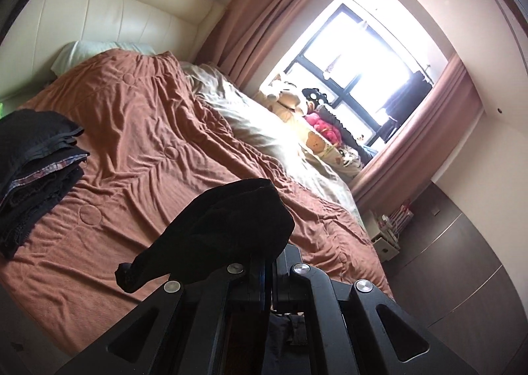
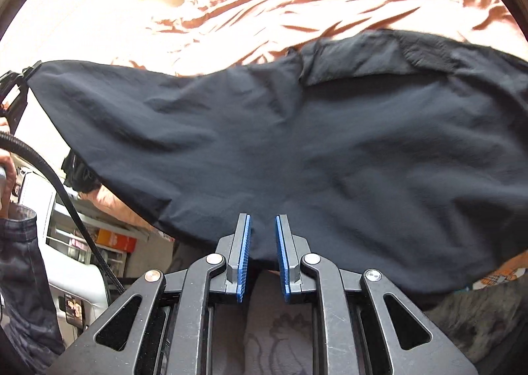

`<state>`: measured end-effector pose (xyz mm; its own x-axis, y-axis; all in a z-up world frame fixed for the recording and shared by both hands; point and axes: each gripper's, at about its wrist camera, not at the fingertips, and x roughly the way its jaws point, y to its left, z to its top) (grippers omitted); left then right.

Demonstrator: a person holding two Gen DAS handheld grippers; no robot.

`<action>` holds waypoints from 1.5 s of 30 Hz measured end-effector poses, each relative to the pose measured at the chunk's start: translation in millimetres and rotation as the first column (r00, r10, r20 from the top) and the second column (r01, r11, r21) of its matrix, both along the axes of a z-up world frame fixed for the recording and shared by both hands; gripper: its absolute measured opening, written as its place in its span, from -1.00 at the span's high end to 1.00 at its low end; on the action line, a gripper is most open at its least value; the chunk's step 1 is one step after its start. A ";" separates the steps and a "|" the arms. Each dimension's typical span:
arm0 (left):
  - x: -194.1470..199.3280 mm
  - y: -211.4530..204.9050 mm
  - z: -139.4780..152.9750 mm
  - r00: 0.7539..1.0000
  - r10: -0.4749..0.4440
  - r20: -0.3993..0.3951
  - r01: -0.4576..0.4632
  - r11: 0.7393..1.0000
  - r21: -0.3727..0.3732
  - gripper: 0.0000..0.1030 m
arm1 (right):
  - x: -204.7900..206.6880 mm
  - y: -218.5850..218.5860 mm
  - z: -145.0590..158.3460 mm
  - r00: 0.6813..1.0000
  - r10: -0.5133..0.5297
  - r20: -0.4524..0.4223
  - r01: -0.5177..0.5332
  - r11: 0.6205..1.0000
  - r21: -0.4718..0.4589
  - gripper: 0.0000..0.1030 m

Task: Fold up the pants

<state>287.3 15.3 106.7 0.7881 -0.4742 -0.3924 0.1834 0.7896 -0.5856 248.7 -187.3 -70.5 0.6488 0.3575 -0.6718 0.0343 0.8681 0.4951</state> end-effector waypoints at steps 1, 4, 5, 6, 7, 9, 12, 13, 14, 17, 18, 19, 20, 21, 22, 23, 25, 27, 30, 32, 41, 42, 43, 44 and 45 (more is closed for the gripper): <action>-1.4 -9.0 6.9 1.000 -0.011 0.011 0.011 1.000 0.006 0.96 | -7.4 -5.7 4.2 1.000 -0.014 0.014 0.014 1.000 -0.004 0.74; -7.1 -36.9 25.8 0.998 -0.048 0.042 0.047 0.999 0.027 0.96 | -30.4 -28.3 11.6 0.997 -0.060 0.057 0.060 0.998 -0.007 0.74; -9.1 -46.7 31.4 0.997 -0.059 0.051 0.058 0.998 0.034 0.96 | -34.8 -36.4 12.9 0.996 -0.066 0.064 0.066 0.998 -0.006 0.73; -11.0 -55.8 36.2 0.996 -0.071 0.059 0.069 0.997 0.041 0.96 | -38.7 -41.6 13.7 0.995 -0.074 0.068 0.075 0.997 -0.006 0.71; -12.7 -65.9 41.5 0.994 -0.083 0.066 0.080 0.996 0.048 0.96 | -43.9 -50.0 13.7 0.993 -0.088 0.074 0.089 0.996 -0.006 0.66; -15.8 -84.9 50.4 0.991 -0.106 0.079 0.102 0.993 0.059 0.96 | -55.0 -64.1 14.3 0.988 -0.120 0.093 0.121 0.993 -0.007 0.18; -20.1 -115.7 62.3 0.986 -0.140 0.093 0.134 0.988 0.074 0.96 | -75.3 -83.7 12.0 0.978 -0.166 0.127 0.168 0.986 -0.002 -0.20; -21.2 -126.6 65.6 0.984 -0.152 0.096 0.145 0.986 0.080 0.96 | -80.5 -90.0 11.0 0.975 -0.181 0.132 0.183 0.983 -0.003 -0.24; -21.8 -136.8 68.1 0.981 -0.165 0.098 0.157 0.984 0.085 0.96 | -87.9 -95.0 8.1 0.971 -0.194 0.137 0.196 0.981 -0.002 -0.26; -24.6 -167.5 73.9 0.973 -0.206 0.103 0.196 0.975 0.102 0.96 | -107.2 -113.8 6.2 0.960 -0.235 0.150 0.235 0.972 0.017 -0.32; -25.6 -177.1 74.5 0.970 -0.219 0.104 0.208 0.972 0.106 0.96 | -114.5 -120.4 5.2 0.956 -0.250 0.154 0.250 0.968 0.025 -0.36; -26.2 -187.0 74.9 0.968 -0.230 0.103 0.218 0.969 0.112 0.96 | -122.4 -126.1 3.8 0.950 -0.266 0.161 0.263 0.964 0.037 -0.36; -26.6 -196.8 74.9 0.965 -0.240 0.102 0.228 0.967 0.117 0.96 | -128.6 -131.1 2.4 0.946 -0.278 0.169 0.274 0.961 0.049 -0.36; -27.4 -206.8 74.9 0.963 -0.251 0.100 0.238 0.964 0.121 0.96 | -134.4 -136.8 0.9 0.942 -0.289 0.173 0.283 0.957 0.058 -0.36; -28.1 -216.3 74.1 0.960 -0.261 0.097 0.249 0.961 0.124 0.96 | -144.4 -142.5 -0.3 0.938 -0.299 0.176 0.292 0.954 0.065 -0.36; -28.9 -224.3 73.4 0.958 -0.271 0.094 0.259 0.958 0.127 0.96 | -153.4 -147.7 -0.8 0.933 -0.310 0.182 0.302 0.951 0.072 -0.36; -30.8 -241.8 70.2 0.952 -0.292 0.088 0.279 0.951 0.134 0.96 | -165.1 -157.4 -2.2 0.925 -0.327 0.194 0.318 0.945 0.078 -0.36; -32.9 -259.3 66.2 0.948 -0.309 0.080 0.296 0.944 0.145 0.96 | -175.0 -168.7 -4.6 0.914 -0.350 0.204 0.340 0.937 0.084 -0.36; -35.3 -285.5 57.0 0.939 -0.339 0.057 0.328 0.933 0.151 0.96 | -193.1 -185.5 -8.3 0.890 -0.402 0.216 0.390 0.916 0.094 -0.36; -35.7 -303.1 50.5 0.933 -0.358 0.037 0.348 0.924 0.157 0.96 | -203.1 -195.5 -11.9 0.877 -0.427 0.218 0.416 0.904 0.097 -0.36; -40.0 -386.6 8.5 0.898 -0.437 -0.058 0.440 0.880 0.180 0.96 | -234.2 -243.7 -39.5 0.843 -0.501 0.194 0.470 0.863 0.188 -0.36; -41.7 -395.1 3.7 0.892 -0.447 -0.068 0.452 0.873 0.182 0.96 | -237.5 -247.7 -41.0 0.840 -0.507 0.193 0.474 0.859 0.195 -0.36; -43.6 -403.4 -1.3 0.886 -0.458 -0.077 0.464 0.867 0.184 0.96 | -241.0 -251.1 -42.5 0.837 -0.513 0.193 0.479 0.855 0.197 -0.36; -45.8 -411.3 -6.3 0.880 -0.468 -0.087 0.476 0.860 0.187 0.96 | -243.4 -254.9 -44.2 0.834 -0.518 0.191 0.484 0.853 0.196 -0.36; -48.4 -419.4 -11.7 0.873 -0.478 -0.098 0.488 0.852 0.189 0.96 | -244.2 -260.1 -46.7 0.832 -0.522 0.189 0.489 0.850 0.196 -0.36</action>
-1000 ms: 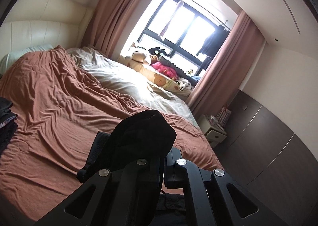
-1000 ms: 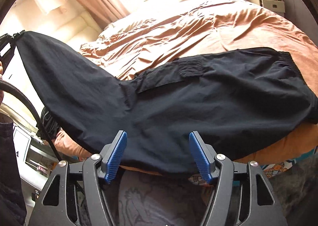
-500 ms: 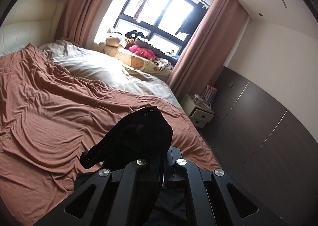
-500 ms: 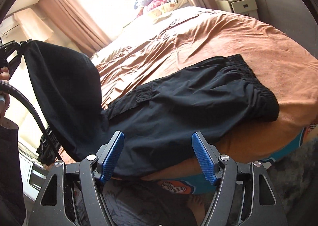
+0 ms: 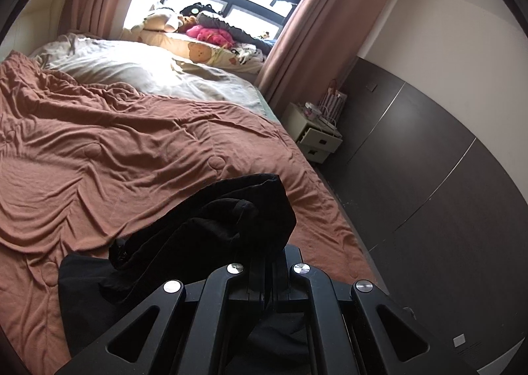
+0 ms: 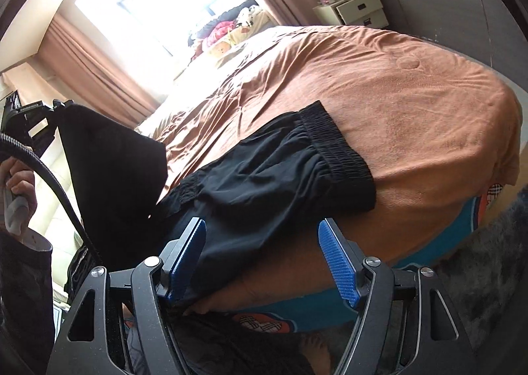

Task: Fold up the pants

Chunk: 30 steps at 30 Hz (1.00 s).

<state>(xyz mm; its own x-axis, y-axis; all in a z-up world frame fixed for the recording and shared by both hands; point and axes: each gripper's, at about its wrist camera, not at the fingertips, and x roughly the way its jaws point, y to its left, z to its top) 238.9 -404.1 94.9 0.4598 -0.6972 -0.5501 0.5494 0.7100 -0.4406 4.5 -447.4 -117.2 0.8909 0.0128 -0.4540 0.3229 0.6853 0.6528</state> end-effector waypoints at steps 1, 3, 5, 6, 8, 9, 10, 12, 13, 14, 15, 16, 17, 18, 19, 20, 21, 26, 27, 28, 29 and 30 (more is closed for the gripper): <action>-2.9 -8.6 -5.1 1.000 -0.014 -0.009 0.014 1.000 0.007 0.96 | -1.7 -4.4 -2.2 1.000 -0.004 -0.001 0.004 1.000 0.003 -0.36; -10.1 -24.9 -16.5 0.999 -0.041 -0.024 0.041 0.999 0.023 0.96 | -3.9 -11.8 -5.7 1.000 -0.012 -0.006 0.012 1.000 0.010 -0.36; -17.6 -40.3 -28.1 0.997 -0.067 -0.042 0.069 0.997 0.033 0.96 | -6.1 -18.1 -7.2 1.000 -0.019 -0.010 0.019 1.000 0.010 -0.36; -21.6 -48.0 -34.2 0.995 -0.081 -0.053 0.083 0.996 0.037 0.96 | -6.7 -21.3 -7.7 1.000 -0.023 -0.013 0.023 1.000 0.009 -0.36; -30.2 -62.8 -47.1 0.991 -0.109 -0.074 0.113 0.993 0.043 0.96 | -7.7 -29.0 -9.1 0.999 -0.029 -0.015 0.029 1.000 0.013 -0.36; -34.9 -69.9 -53.4 0.989 -0.123 -0.083 0.127 0.991 0.047 0.96 | -8.8 -31.6 -9.1 0.999 -0.032 -0.015 0.033 0.999 0.015 -0.36; -39.3 -77.2 -59.3 0.986 -0.137 -0.093 0.142 0.989 0.051 0.96 | -8.8 -34.3 -9.3 0.999 -0.035 -0.017 0.035 0.999 0.016 -0.36; -47.5 -91.3 -71.4 0.979 -0.166 -0.117 0.173 0.983 0.053 0.96 | -10.3 -38.5 -9.6 0.999 -0.041 -0.022 0.041 0.999 0.016 -0.36; -51.9 -97.5 -76.8 0.976 -0.177 -0.127 0.185 0.981 0.054 0.96 | -10.4 -40.6 -10.4 0.999 -0.042 -0.024 0.042 0.999 0.017 -0.36; -56.1 -103.4 -81.8 0.973 -0.188 -0.136 0.197 0.979 0.056 0.96 | -11.6 -42.2 -10.9 0.999 -0.043 -0.025 0.044 0.999 0.021 -0.36; -59.6 -108.6 -86.5 0.969 -0.199 -0.144 0.208 0.976 0.057 0.96 | -12.5 -43.4 -11.0 0.999 -0.045 -0.025 0.046 0.999 0.024 -0.36; -63.5 -113.9 -90.5 0.965 -0.210 -0.154 0.221 0.974 0.056 0.96 | -13.1 -44.7 -11.2 0.999 -0.046 -0.026 0.047 0.999 0.026 -0.36; -66.3 -119.1 -94.4 0.960 -0.226 -0.162 0.238 0.970 0.056 0.96 | -13.9 -45.4 -11.1 0.998 -0.048 -0.028 0.049 0.998 0.027 -0.36; -70.2 -125.4 -98.2 0.954 -0.248 -0.170 0.261 0.963 0.060 0.94 | -15.0 -46.7 -11.6 0.998 -0.049 -0.028 0.050 0.998 0.028 -0.36; -74.1 -131.3 -101.7 0.947 -0.265 -0.182 0.283 0.956 0.077 0.88 | -16.1 -47.7 -11.6 0.998 -0.051 -0.028 0.052 0.998 0.030 -0.36; -77.7 -135.7 -105.4 0.940 -0.280 -0.194 0.302 0.948 0.095 0.72 | -17.0 -49.0 -11.8 0.998 -0.052 -0.027 0.052 0.998 0.033 -0.36; -80.9 -138.7 -108.9 0.931 -0.300 -0.207 0.326 0.939 0.108 0.54 | -17.9 -50.3 -11.7 0.998 -0.053 -0.028 0.054 0.998 0.036 -0.36; -95.1 -121.8 -100.7 0.932 -0.332 -0.146 0.350 0.930 0.117 -0.79 | -18.8 -53.0 -9.2 0.999 -0.049 -0.025 0.050 0.998 0.031 -0.36; -95.3 -115.3 -97.1 0.936 -0.327 -0.129 0.343 0.932 0.121 -0.81 | -18.1 -52.9 -8.3 0.999 -0.045 -0.023 0.046 0.999 0.029 -0.36; -94.4 -107.8 -94.0 0.939 -0.321 -0.121 0.335 0.934 0.125 -0.81 | -17.0 -53.1 -7.6 0.999 -0.042 -0.022 0.042 0.999 0.027 -0.36; -92.2 -99.5 -91.8 0.943 -0.312 -0.116 0.326 0.937 0.128 -0.81 | -15.3 -53.0 -6.4 0.999 -0.040 -0.020 0.040 0.999 0.025 -0.36; -88.3 -90.9 -90.7 0.947 -0.300 -0.112 0.313 0.940 0.133 -0.81 | -13.7 -52.4 -4.9 0.999 -0.036 -0.018 0.036 0.999 0.023 -0.36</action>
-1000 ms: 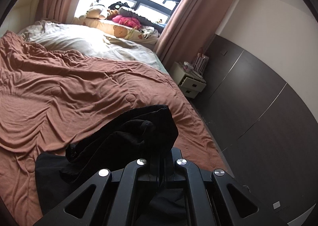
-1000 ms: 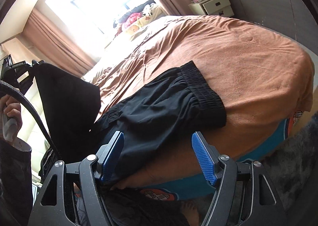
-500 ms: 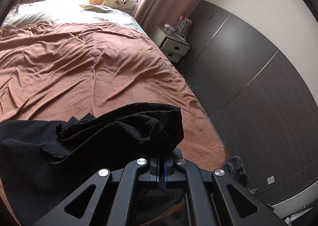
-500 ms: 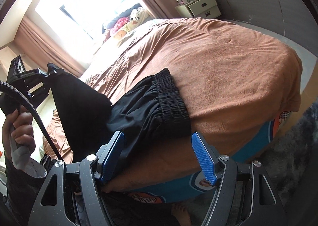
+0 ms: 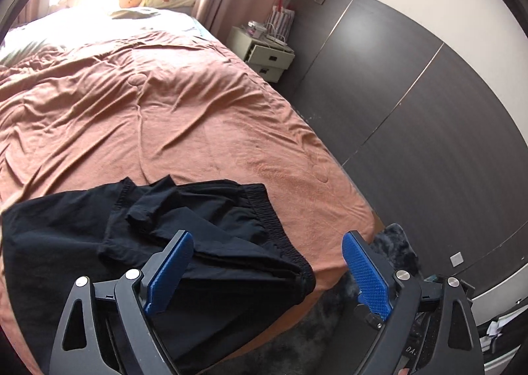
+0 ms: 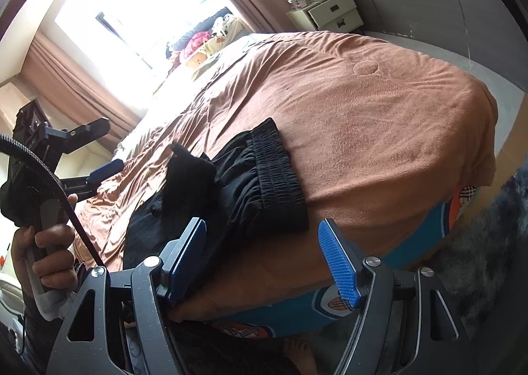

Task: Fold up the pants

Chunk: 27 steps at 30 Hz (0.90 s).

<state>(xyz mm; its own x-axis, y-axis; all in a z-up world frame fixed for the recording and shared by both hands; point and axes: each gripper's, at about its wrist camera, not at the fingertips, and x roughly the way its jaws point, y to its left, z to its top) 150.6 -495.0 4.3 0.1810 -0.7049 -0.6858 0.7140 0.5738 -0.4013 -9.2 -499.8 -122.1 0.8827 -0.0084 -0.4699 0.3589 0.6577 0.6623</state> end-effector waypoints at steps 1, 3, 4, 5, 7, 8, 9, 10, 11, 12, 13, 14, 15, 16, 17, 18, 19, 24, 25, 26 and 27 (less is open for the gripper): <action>4.1 9.4 0.8 1.000 0.018 0.007 -0.018 1.000 0.006 -0.81 | 2.4 0.0 0.8 1.000 0.006 0.003 -0.006 1.000 -0.003 -0.36; 14.5 28.8 0.2 0.998 0.058 0.025 -0.058 0.998 0.019 -0.81 | 8.3 0.9 2.5 1.000 0.019 0.001 -0.019 1.000 -0.015 -0.36; 18.3 40.3 0.0 0.996 0.077 0.036 -0.078 0.997 0.028 -0.81 | 12.4 1.6 2.8 1.000 0.028 -0.003 -0.028 0.999 -0.020 -0.36; 24.0 50.5 -1.3 0.994 0.097 0.046 -0.099 0.995 0.035 -0.81 | 16.3 2.7 3.3 0.999 0.038 -0.007 -0.038 0.999 -0.026 -0.36; 30.7 75.1 -3.3 0.989 0.136 0.065 -0.139 0.989 0.048 -0.81 | 25.3 6.7 5.2 0.998 0.061 -0.019 -0.062 0.997 -0.049 -0.36; 35.0 86.6 -5.1 0.986 0.153 0.073 -0.157 0.986 0.055 -0.80 | 30.3 8.9 6.2 0.997 0.073 -0.030 -0.075 0.995 -0.065 -0.36; 38.5 98.5 -6.6 0.982 0.172 0.080 -0.177 0.982 0.063 -0.80 | 35.2 11.0 7.2 0.996 0.083 -0.041 -0.087 0.993 -0.080 -0.36; 42.3 110.1 -8.3 0.977 0.194 0.084 -0.200 0.977 0.072 -0.80 | 40.9 13.7 8.8 0.994 0.093 -0.052 -0.098 0.990 -0.098 -0.36; 46.8 121.5 -10.6 0.973 0.214 0.085 -0.220 0.972 0.079 -0.80 | 46.7 16.7 10.3 0.992 0.104 -0.065 -0.111 0.987 -0.117 -0.36; 51.0 132.8 -13.1 0.969 0.234 0.083 -0.241 0.967 0.085 -0.80 | 52.2 19.3 12.0 0.990 0.115 -0.079 -0.125 0.983 -0.138 -0.36; 54.6 144.4 -15.8 0.964 0.254 0.079 -0.261 0.961 0.090 -0.80 | 57.8 21.7 13.5 0.988 0.124 -0.093 -0.138 0.978 -0.158 -0.36; 57.7 155.6 -18.5 0.959 0.272 0.076 -0.278 0.956 0.095 -0.80 | 63.4 24.0 14.9 0.985 0.135 -0.108 -0.153 0.972 -0.176 -0.36; 60.1 166.9 -22.0 0.954 0.289 0.075 -0.296 0.950 0.100 -0.80 | 69.0 26.2 15.9 0.982 0.143 -0.127 -0.166 0.967 -0.193 -0.36; 62.3 177.4 -25.5 0.949 0.307 0.074 -0.313 0.944 0.106 -0.80 | 74.4 28.4 17.0 0.978 0.150 -0.142 -0.178 0.961 -0.210 -0.36; 64.3 187.4 -29.2 0.944 0.323 0.074 -0.330 0.937 0.112 -0.80 | 80.5 31.0 17.8 0.975 0.160 -0.155 -0.192 0.955 -0.226 -0.36; 66.3 196.8 -33.6 0.938 0.339 0.072 -0.345 0.931 0.119 -0.80 | 86.7 33.3 18.2 0.971 0.169 -0.171 -0.208 0.948 -0.241 -0.36; 67.7 207.1 -37.9 0.933 0.354 0.068 -0.360 0.925 0.124 -0.80 | 93.0 35.5 18.3 0.966 0.175 -0.190 -0.221 0.942 -0.254 -0.36; 71.6 249.9 -63.8 0.910 0.415 0.025 -0.414 0.898 0.149 -0.80 | 123.8 50.0 19.8 0.944 0.205 -0.258 -0.283 0.904 -0.319 -0.36; 72.1 256.3 -69.6 0.905 0.424 0.017 -0.422 0.893 0.156 -0.80 | 129.9 53.7 20.3 0.939 0.209 -0.273 -0.297 0.893 -0.339 -0.36; 72.4 262.9 -74.8 0.901 0.433 0.010 -0.429 0.889 0.164 -0.80 | 136.1 57.5 20.1 0.934 0.211 -0.290 -0.310 0.880 -0.360 -0.36; 72.8 268.9 -80.8 0.897 0.443 0.001 -0.436 0.883 0.172 -0.80 | 142.1 61.1 19.9 0.927 0.210 -0.310 -0.323 0.866 -0.382 -0.36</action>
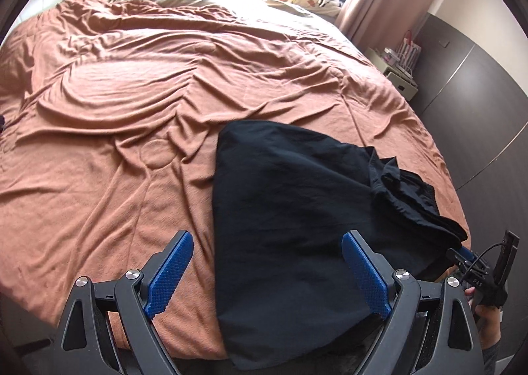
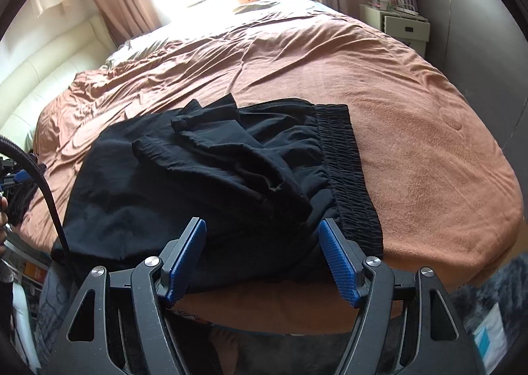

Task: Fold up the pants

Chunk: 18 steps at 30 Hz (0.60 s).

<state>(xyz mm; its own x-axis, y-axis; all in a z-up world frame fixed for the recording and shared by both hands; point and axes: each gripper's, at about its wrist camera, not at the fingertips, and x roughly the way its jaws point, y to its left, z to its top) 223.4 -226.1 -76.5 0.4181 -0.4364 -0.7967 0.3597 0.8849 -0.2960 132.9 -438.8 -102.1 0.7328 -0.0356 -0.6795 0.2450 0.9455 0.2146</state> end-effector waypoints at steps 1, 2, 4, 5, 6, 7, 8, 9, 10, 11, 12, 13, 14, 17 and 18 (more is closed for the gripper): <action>0.0 6.6 -5.4 1.000 0.009 -0.013 -0.009 1.000 0.000 -0.77 | 6.0 3.6 0.7 1.000 0.005 -0.013 -0.005 1.000 -0.025 -0.36; 0.2 12.3 -11.0 1.000 0.017 -0.026 -0.017 1.000 -0.001 -0.71 | 11.1 6.5 0.5 1.000 0.008 -0.023 -0.009 0.999 -0.046 -0.36; 1.4 21.3 -23.0 0.998 0.031 -0.054 -0.031 1.000 0.004 -0.59 | 19.5 11.6 0.4 0.999 0.018 -0.038 -0.021 0.997 -0.080 -0.36; 1.8 25.0 -29.0 0.997 0.037 -0.069 -0.037 0.999 0.009 -0.49 | 23.8 12.8 -0.1 0.999 0.020 -0.047 -0.024 0.995 -0.097 -0.36; 2.1 28.6 -35.2 0.995 0.042 -0.085 -0.042 0.999 0.012 -0.44 | 27.4 14.1 0.0 0.999 0.016 -0.051 -0.022 0.993 -0.115 -0.36; 2.5 31.3 -41.3 0.994 0.047 -0.103 -0.046 0.999 0.014 -0.35 | 29.8 14.4 -0.3 0.999 0.009 -0.051 -0.015 0.991 -0.129 -0.36; 2.3 33.4 -47.0 0.992 0.049 -0.119 -0.047 0.999 0.014 -0.27 | 31.9 16.3 0.1 0.999 0.002 -0.047 -0.009 0.990 -0.140 -0.36; 1.8 35.1 -52.4 0.990 0.048 -0.134 -0.047 0.999 0.016 -0.23 | 32.7 16.2 0.9 0.999 -0.004 -0.041 -0.002 0.989 -0.145 -0.36; 0.9 35.7 -57.8 0.988 0.048 -0.146 -0.045 0.999 0.021 -0.18 | 31.1 16.9 0.7 0.999 -0.014 -0.030 0.009 0.988 -0.153 -0.36; -0.3 35.8 -62.9 0.986 0.046 -0.159 -0.042 0.999 0.027 -0.17 | 30.2 16.8 1.7 1.000 -0.021 -0.020 0.017 0.987 -0.162 -0.32; -1.8 35.5 -67.9 0.984 0.040 -0.171 -0.036 0.999 0.029 -0.16 | 29.9 17.1 3.2 1.000 -0.023 -0.013 0.020 0.985 -0.170 -0.16; -3.3 34.2 -72.6 0.983 0.033 -0.183 -0.028 0.999 0.030 -0.15 | 29.5 17.2 3.8 1.000 -0.024 -0.011 0.022 0.984 -0.174 -0.07; -4.8 32.5 -77.2 0.981 0.024 -0.195 -0.019 0.999 0.031 -0.14 | 27.7 14.7 3.4 1.000 -0.029 -0.007 0.027 0.984 -0.176 0.12; -9.0 26.5 -89.1 0.973 -0.001 -0.232 0.008 1.000 0.027 -0.12 | 24.8 8.9 1.9 0.999 -0.042 0.000 0.041 0.986 -0.159 0.62; -10.5 24.9 -92.6 0.970 -0.007 -0.243 0.014 1.000 0.026 -0.11 | 23.9 5.1 1.4 0.999 -0.047 0.000 0.046 0.988 -0.149 0.72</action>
